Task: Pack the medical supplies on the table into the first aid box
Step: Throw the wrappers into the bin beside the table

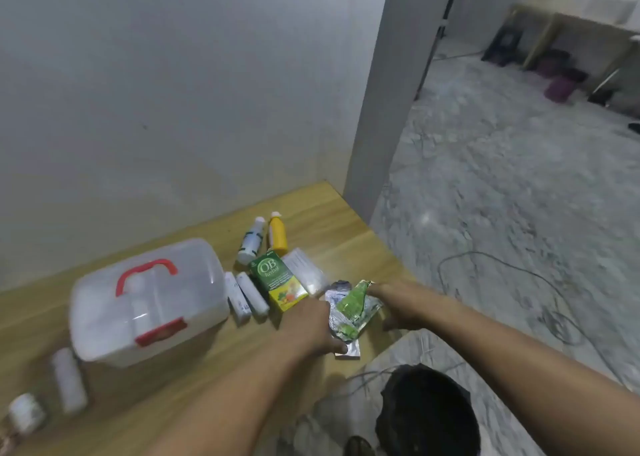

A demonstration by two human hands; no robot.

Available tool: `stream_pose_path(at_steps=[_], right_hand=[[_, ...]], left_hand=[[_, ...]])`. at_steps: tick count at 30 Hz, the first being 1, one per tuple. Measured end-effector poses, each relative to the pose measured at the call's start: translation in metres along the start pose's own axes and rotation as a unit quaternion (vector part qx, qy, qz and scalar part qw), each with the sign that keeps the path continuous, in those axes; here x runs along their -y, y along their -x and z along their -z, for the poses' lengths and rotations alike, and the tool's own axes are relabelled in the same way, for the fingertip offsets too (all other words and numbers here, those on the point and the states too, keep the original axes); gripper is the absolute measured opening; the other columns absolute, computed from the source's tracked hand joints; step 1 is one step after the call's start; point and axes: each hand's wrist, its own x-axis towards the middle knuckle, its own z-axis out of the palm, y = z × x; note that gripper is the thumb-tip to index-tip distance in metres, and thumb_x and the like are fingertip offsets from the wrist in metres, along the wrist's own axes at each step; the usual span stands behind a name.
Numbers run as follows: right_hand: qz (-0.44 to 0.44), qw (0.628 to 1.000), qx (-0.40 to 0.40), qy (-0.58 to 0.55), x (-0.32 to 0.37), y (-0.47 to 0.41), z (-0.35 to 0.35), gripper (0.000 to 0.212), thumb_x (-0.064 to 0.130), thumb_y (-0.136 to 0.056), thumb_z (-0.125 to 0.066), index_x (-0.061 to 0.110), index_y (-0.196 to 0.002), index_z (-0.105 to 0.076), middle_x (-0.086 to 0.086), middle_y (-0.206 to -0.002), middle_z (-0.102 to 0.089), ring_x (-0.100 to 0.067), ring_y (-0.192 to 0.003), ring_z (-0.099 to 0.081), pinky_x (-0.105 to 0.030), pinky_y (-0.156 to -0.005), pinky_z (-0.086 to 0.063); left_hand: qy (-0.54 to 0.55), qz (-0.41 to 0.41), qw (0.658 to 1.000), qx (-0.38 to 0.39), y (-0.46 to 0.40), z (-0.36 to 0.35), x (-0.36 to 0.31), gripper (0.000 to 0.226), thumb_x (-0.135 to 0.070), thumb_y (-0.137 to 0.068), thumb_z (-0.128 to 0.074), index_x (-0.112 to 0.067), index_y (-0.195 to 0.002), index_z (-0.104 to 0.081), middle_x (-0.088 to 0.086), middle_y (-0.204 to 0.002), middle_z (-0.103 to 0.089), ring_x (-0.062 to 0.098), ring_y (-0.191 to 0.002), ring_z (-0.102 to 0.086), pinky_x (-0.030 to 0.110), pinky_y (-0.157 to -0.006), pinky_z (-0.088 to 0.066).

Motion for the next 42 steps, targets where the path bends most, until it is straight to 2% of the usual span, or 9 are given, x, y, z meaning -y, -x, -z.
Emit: stream_pose_path(at_steps=[6,11,18,21,25,30,34,39,42], right_hand=[[0.041,0.995,-0.092,-0.021,-0.009,-0.043,-0.031,0.077,0.032,-0.076,-0.076,0.021,-0.143,-0.039,-0.002,-0.147,-0.043,-0.025,-0.131,-0.043,-0.037,-0.102,-0.041],[0.02,0.986,-0.149,-0.068,-0.021,-0.053,-0.047,0.076,0.037,-0.067,-0.084,0.029,-0.135,-0.05,-0.003,-0.123,-0.054,-0.025,-0.112,-0.052,-0.035,-0.088,-0.043],[-0.044,0.948,-0.284,-0.137,-0.051,-0.02,-0.07,0.032,0.018,-0.07,-0.08,0.024,-0.099,-0.069,-0.008,-0.104,-0.066,-0.028,-0.094,-0.061,-0.033,-0.079,-0.05],[-0.069,0.93,-0.313,-0.182,-0.061,0.013,-0.083,0.023,0.016,-0.073,-0.08,0.021,-0.091,-0.066,-0.007,-0.097,-0.064,-0.028,-0.089,-0.061,-0.039,-0.075,-0.056],[-0.099,0.923,-0.32,-0.189,-0.088,0.056,-0.106,0.021,0.017,-0.075,-0.078,0.022,-0.073,-0.058,-0.002,-0.083,-0.063,-0.025,-0.084,-0.062,-0.031,-0.07,-0.049],[-0.159,0.913,-0.303,-0.222,-0.131,0.102,-0.137,0.02,0.018,-0.074,-0.08,0.022,-0.07,-0.061,-0.001,-0.078,-0.065,-0.023,-0.079,-0.063,-0.033,-0.074,-0.052],[-0.211,0.904,-0.267,-0.26,-0.164,0.125,-0.178,0.011,0.015,-0.075,-0.078,0.017,-0.084,-0.071,0.002,-0.075,-0.063,-0.017,-0.075,-0.06,-0.025,-0.069,-0.043],[-0.291,0.885,-0.209,-0.296,-0.192,0.125,-0.252,0.011,0.022,-0.075,-0.076,0.02,-0.085,-0.077,-0.001,-0.083,-0.069,-0.017,-0.08,-0.062,-0.025,-0.068,-0.044],[-0.339,0.865,-0.182,-0.322,-0.192,0.113,-0.298,0.009,0.017,-0.07,-0.07,0.023,-0.074,-0.075,0.001,-0.083,-0.071,-0.018,-0.08,-0.064,-0.028,-0.067,-0.053]], left_hand=[[0.021,0.044,0.993,-0.111,-0.023,-0.04,-0.006,0.078,-0.06,-0.063,-0.074,-0.014,-0.123,-0.053,0.006,-0.123,-0.05,0.026,-0.117,-0.049,0.038,-0.086,-0.045],[0.05,0.06,0.985,-0.152,-0.03,-0.058,-0.014,0.067,-0.042,-0.067,-0.079,-0.009,-0.12,-0.053,0.01,-0.125,-0.045,0.03,-0.121,-0.044,0.038,-0.089,-0.044],[0.119,0.062,0.973,-0.19,-0.028,-0.069,-0.027,0.071,-0.017,-0.065,-0.083,-0.001,-0.121,-0.044,0.018,-0.123,-0.052,0.035,-0.118,-0.048,0.032,-0.077,-0.038],[0.181,0.077,0.957,-0.215,-0.021,-0.071,-0.034,0.044,-0.008,-0.072,-0.077,-0.002,-0.108,-0.052,0.017,-0.115,-0.06,0.032,-0.108,-0.055,0.031,-0.069,-0.038],[0.243,0.059,0.937,-0.245,-0.021,-0.079,-0.058,0.023,-0.008,-0.075,-0.071,-0.009,-0.097,-0.064,0.016,-0.108,-0.066,0.032,-0.099,-0.061,0.032,-0.07,-0.045],[0.269,-0.038,0.935,-0.229,-0.03,-0.097,-0.12,0.032,-0.006,-0.078,-0.07,-0.006,-0.11,-0.068,0.014,-0.109,-0.068,0.029,-0.095,-0.063,0.026,-0.069,-0.046],[0.213,-0.111,0.953,-0.186,-0.046,-0.13,-0.169,0.041,0.0,-0.082,-0.054,-0.009,-0.121,-0.065,0.011,-0.12,-0.068,0.03,-0.108,-0.061,0.032,-0.085,-0.048],[0.175,-0.128,0.968,-0.125,-0.069,-0.19,-0.197,0.036,-0.004,-0.087,-0.057,-0.012,-0.122,-0.056,0.011,-0.104,-0.066,0.023,-0.082,-0.06,0.027,-0.059,-0.045],[0.161,-0.101,0.978,-0.085,-0.085,-0.231,-0.197,0.035,-0.006,-0.086,-0.058,-0.011,-0.12,-0.05,0.009,-0.1,-0.064,0.026,-0.088,-0.059,0.037,-0.067,-0.048]])
